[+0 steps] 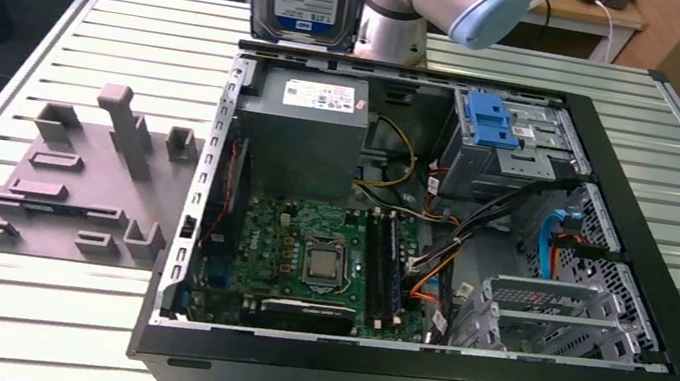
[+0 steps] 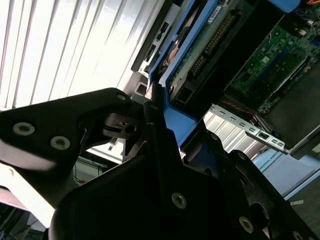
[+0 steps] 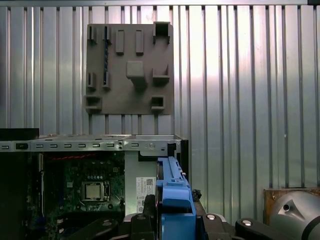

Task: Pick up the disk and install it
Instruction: 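Pick up the disk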

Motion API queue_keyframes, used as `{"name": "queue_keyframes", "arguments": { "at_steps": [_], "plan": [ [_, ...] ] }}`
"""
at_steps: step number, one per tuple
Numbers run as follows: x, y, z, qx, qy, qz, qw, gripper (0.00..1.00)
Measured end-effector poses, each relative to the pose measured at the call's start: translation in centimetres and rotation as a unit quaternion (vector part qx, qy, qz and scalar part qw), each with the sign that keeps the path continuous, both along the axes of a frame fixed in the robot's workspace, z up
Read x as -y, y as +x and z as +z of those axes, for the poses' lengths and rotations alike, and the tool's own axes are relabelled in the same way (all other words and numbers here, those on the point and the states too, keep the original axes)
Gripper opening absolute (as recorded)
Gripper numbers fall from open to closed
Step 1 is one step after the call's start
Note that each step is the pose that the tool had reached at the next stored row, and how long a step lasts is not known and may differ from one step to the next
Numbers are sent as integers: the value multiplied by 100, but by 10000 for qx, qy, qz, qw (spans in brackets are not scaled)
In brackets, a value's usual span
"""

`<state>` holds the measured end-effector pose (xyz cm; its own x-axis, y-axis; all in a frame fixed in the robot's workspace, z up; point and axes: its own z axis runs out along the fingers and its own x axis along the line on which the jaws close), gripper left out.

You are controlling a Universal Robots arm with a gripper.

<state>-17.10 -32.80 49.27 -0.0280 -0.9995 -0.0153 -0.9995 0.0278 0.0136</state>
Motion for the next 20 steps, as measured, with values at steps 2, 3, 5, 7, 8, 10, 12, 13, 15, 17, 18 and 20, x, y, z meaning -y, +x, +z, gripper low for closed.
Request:
{"name": "queue_keyframes", "arguments": {
  "at_steps": [2, 3, 5, 7, 8, 10, 12, 13, 15, 17, 18, 20],
  "plan": [
    [0, 10, 0, 0, 0, 0, 10000, 36],
    [0, 14, 0, 0, 0, 0, 10000, 36],
    [0, 24, 0, 0, 0, 0, 10000, 36],
    [0, 33, 0, 0, 0, 0, 10000, 36],
    [0, 37, 0, 0, 0, 0, 10000, 36],
    [0, 48, 0, 0, 0, 0, 10000, 36],
    [0, 64, 0, 0, 0, 0, 10000, 36],
    [0, 71, 0, 0, 0, 0, 10000, 36],
    [0, 146, 0, 0, 0, 0, 10000, 36],
    [0, 199, 0, 0, 0, 0, 10000, 36],
    [0, 242, 0, 0, 0, 0, 10000, 36],
    [6, 302, 0, 1, 0, 0, 10000, 36]
  ]
}}
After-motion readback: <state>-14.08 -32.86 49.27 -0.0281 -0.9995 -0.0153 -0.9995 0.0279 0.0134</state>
